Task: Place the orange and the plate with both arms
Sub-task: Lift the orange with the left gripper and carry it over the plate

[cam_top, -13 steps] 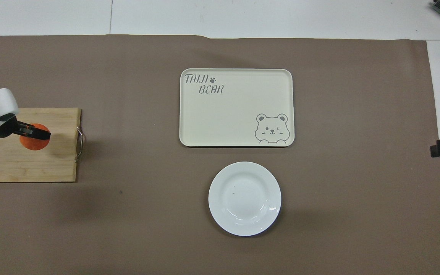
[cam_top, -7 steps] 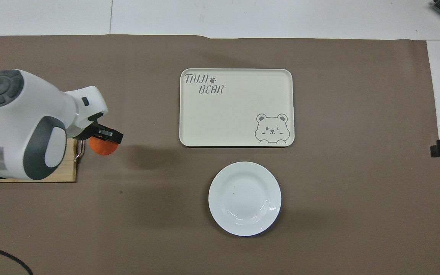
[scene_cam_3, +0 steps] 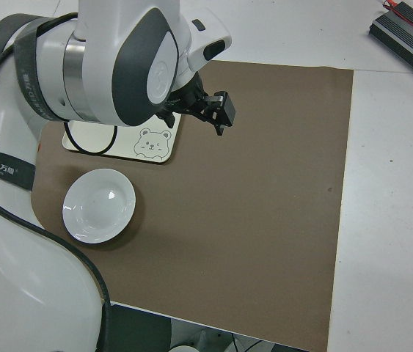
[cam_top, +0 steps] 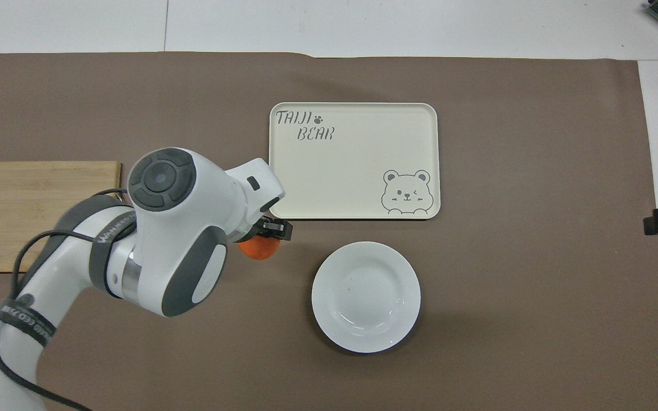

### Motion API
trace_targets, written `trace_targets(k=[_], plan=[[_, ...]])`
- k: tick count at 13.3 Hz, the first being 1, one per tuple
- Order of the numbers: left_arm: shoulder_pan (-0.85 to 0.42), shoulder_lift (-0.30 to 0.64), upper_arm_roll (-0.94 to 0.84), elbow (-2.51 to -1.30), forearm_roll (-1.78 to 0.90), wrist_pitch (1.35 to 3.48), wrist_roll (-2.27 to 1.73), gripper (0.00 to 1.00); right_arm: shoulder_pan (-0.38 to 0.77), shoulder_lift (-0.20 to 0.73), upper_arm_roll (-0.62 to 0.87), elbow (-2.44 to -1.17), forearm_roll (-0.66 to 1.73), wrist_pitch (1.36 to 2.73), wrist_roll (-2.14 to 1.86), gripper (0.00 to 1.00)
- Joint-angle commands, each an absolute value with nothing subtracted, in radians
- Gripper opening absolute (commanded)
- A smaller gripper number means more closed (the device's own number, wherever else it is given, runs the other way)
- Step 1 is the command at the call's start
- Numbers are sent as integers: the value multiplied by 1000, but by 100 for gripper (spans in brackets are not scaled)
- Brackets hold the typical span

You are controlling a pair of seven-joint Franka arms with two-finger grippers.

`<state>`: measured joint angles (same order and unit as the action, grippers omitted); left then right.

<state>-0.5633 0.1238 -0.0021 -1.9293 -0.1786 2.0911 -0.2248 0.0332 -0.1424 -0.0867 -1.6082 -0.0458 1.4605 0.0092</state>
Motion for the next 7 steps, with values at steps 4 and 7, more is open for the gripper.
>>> trace_targets(k=[4, 7], plan=[[-811, 153, 17, -1951, -202, 2285, -458, 0, 26, -147, -81, -1603, -55, 1443, -11, 100], [-900, 215, 17, -1957, -204, 2362, -503, 0, 26, -147, -81, -1603, -55, 1443, -11, 100]])
